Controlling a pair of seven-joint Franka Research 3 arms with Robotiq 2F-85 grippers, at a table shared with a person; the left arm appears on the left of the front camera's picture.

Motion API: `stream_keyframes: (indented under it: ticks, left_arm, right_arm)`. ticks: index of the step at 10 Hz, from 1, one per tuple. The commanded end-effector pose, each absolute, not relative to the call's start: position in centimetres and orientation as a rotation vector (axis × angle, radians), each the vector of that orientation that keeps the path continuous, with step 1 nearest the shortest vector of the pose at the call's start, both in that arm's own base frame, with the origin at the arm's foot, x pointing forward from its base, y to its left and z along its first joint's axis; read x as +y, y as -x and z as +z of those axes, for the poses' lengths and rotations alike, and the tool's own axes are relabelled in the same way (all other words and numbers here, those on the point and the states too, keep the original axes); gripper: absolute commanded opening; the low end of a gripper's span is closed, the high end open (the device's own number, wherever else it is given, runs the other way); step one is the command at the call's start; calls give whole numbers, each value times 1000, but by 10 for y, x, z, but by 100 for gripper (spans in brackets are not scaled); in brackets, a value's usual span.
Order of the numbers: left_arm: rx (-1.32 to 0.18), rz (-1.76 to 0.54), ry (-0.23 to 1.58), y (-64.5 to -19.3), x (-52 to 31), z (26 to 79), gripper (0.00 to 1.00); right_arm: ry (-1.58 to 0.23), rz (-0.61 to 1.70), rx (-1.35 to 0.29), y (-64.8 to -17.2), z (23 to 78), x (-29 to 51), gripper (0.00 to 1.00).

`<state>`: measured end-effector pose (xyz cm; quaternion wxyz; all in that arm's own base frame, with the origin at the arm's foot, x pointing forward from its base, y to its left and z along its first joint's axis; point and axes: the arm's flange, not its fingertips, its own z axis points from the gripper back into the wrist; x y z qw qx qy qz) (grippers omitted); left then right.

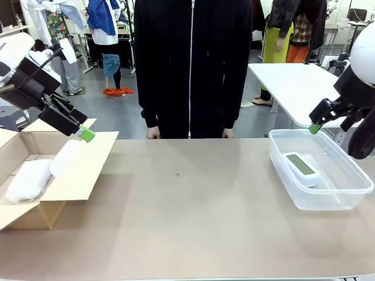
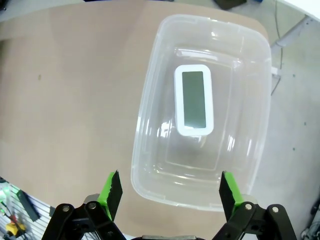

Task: Separate and place wrapped and unwrapped clocks.
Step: If the picked Digital clock is wrapped, place it in the Package Box ; if not, place it in the Organizing box.

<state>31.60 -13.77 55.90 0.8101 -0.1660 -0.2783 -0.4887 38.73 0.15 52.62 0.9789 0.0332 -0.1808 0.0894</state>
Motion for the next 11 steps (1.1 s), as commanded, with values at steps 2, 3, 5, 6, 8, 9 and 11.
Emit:
stream_keyframes:
  ticks: [2,3,5,6,8,9,11]
  left_arm:
    - [-593,-1050,354,-316,-137,560,100]
    - [-593,-1050,354,-316,-137,560,100]
    - [-593,-1050,354,-316,-137,560,100]
    - [-593,-1050,354,-316,-137,560,100]
    - [-593,-1050,354,-316,-137,560,100]
    - [-593,-1050,354,-316,-137,560,100]
    - [-593,-1050,354,-316,-137,560,100]
  right_arm:
    - [-86,198,-365,-389,526,-2,100]
    - [-86,198,-365,-389,526,-2,100]
    - [-86,198,-365,-389,526,-2,100]
    - [-86,198,-365,-389,526,-2,100]
    - [-86,198,-365,-389,526,-2,100]
    - [-86,198,-365,-389,526,-2,100]
    - [-86,198,-365,-389,526,-2,100]
